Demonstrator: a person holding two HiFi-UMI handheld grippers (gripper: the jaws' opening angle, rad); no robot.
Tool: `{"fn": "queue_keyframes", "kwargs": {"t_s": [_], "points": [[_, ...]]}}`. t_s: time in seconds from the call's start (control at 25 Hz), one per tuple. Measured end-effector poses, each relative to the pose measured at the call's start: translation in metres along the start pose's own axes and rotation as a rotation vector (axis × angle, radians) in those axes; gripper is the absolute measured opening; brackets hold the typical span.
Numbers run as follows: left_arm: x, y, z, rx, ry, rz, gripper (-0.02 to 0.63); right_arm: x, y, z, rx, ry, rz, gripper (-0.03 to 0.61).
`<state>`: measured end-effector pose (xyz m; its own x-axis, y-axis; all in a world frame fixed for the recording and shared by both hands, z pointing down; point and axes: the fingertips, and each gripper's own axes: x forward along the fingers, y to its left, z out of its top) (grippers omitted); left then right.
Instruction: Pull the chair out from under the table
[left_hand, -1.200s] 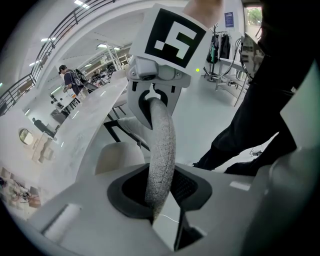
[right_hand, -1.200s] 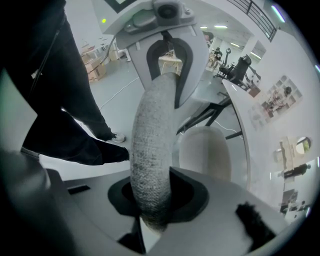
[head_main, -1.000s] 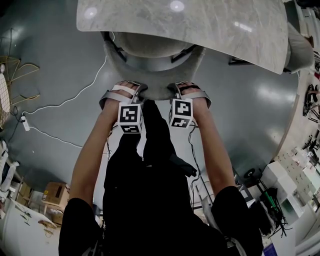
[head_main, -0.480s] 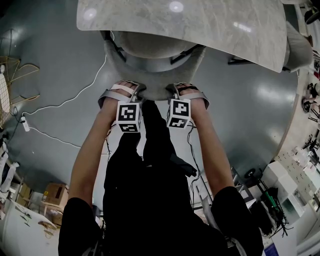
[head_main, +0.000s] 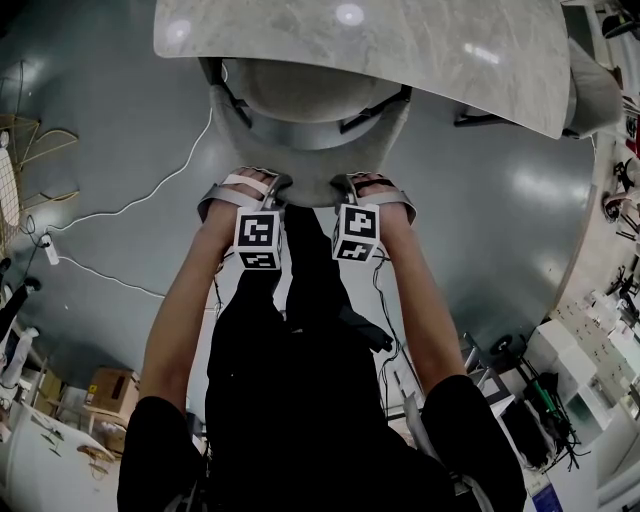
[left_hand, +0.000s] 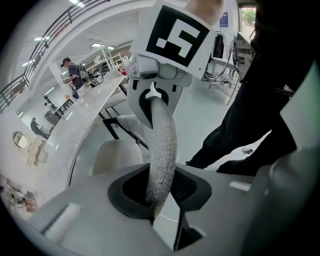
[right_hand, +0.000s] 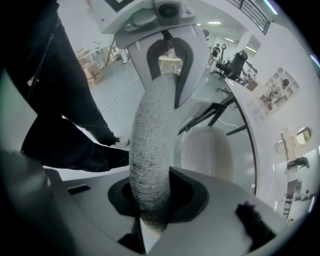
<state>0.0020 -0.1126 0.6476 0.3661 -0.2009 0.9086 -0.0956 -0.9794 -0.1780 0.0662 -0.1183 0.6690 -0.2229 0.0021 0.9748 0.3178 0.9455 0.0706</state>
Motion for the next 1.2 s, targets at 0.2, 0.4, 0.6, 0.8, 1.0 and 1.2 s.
{"fn": "queue_keyframes", "kwargs": {"t_s": [0.2, 0.4, 0.6, 0.8, 1.0, 1.2], "points": [[0.0, -0.009, 0.0, 0.011, -0.001, -0.014, 0.094, 0.001, 0.01, 0.002, 0.02, 0.002, 0.004, 0.08], [-0.004, -0.015, -0.002, 0.02, 0.0, -0.021, 0.094, 0.0, 0.016, 0.007, 0.031, 0.003, -0.003, 0.08], [-0.005, -0.024, 0.006, 0.035, -0.001, -0.031, 0.092, -0.004, 0.028, 0.005, 0.045, 0.001, -0.002, 0.08], [-0.008, -0.035, -0.001, 0.04, 0.0, -0.038, 0.092, -0.001, 0.038, 0.013, 0.057, 0.003, 0.0, 0.08], [-0.006, -0.044, -0.002, 0.046, -0.002, -0.047, 0.092, 0.002, 0.046, 0.015, 0.068, 0.003, -0.002, 0.08], [-0.01, -0.055, -0.001, 0.052, -0.004, -0.052, 0.091, -0.001, 0.056, 0.019, 0.076, 0.009, -0.003, 0.08]]}}
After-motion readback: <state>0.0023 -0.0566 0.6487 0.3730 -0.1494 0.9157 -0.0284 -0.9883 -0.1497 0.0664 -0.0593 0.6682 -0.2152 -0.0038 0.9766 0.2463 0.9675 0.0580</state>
